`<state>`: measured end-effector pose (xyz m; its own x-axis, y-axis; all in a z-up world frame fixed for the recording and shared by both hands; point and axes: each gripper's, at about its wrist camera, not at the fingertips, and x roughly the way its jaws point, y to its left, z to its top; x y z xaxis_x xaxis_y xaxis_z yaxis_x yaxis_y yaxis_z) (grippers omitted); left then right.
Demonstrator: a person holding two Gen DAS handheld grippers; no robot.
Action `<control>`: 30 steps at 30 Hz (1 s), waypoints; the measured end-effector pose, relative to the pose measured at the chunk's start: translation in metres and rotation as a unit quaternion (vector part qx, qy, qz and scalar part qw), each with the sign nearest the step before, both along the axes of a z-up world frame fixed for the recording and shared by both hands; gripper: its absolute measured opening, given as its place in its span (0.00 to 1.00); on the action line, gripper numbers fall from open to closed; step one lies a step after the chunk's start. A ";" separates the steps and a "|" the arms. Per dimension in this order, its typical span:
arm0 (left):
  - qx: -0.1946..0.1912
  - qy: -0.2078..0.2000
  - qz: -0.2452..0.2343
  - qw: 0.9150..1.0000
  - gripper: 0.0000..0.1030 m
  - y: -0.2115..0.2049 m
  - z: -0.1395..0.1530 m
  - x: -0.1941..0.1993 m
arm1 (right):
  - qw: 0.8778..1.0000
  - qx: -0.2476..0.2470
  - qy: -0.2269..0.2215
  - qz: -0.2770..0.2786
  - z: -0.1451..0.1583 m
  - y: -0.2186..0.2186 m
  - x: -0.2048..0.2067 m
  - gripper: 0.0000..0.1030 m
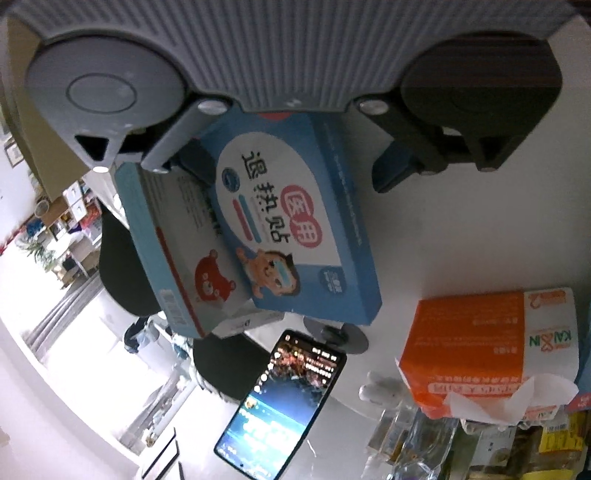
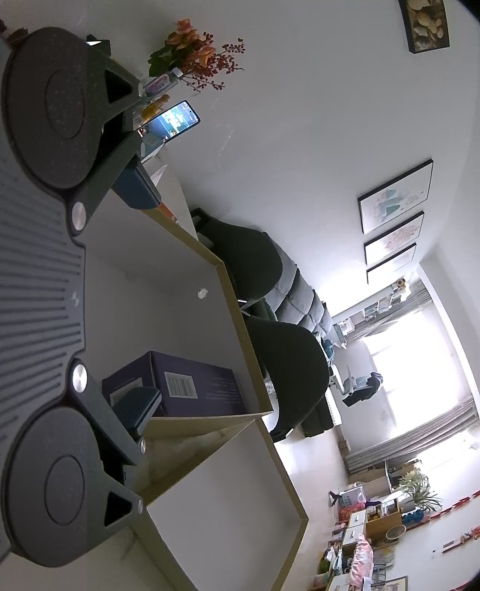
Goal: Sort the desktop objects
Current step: 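Move the left tool over the table to the tall thin blue box, then lower the left tool around the tall thin blue box and close on it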
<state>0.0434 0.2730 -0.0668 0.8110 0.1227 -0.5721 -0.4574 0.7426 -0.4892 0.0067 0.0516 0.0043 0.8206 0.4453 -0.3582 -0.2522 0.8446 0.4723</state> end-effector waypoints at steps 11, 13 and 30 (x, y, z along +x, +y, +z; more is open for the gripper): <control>-0.008 -0.014 0.025 1.000 0.69 0.000 -0.003 0.002 | 1.000 0.004 0.007 0.003 -0.002 0.001 0.002 1.00; -0.011 -0.015 0.028 0.999 0.66 0.000 -0.004 0.001 | 1.000 0.004 0.007 0.003 -0.002 0.001 0.002 1.00; 0.004 -0.046 0.051 0.998 0.52 -0.006 0.012 -0.007 | 1.000 0.006 0.004 0.001 -0.002 -0.002 -0.001 1.00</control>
<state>0.0363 0.2670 -0.0544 0.8428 0.2115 -0.4949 -0.4844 0.6990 -0.5261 0.0058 0.0497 0.0020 0.8168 0.4513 -0.3594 -0.2496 0.8381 0.4851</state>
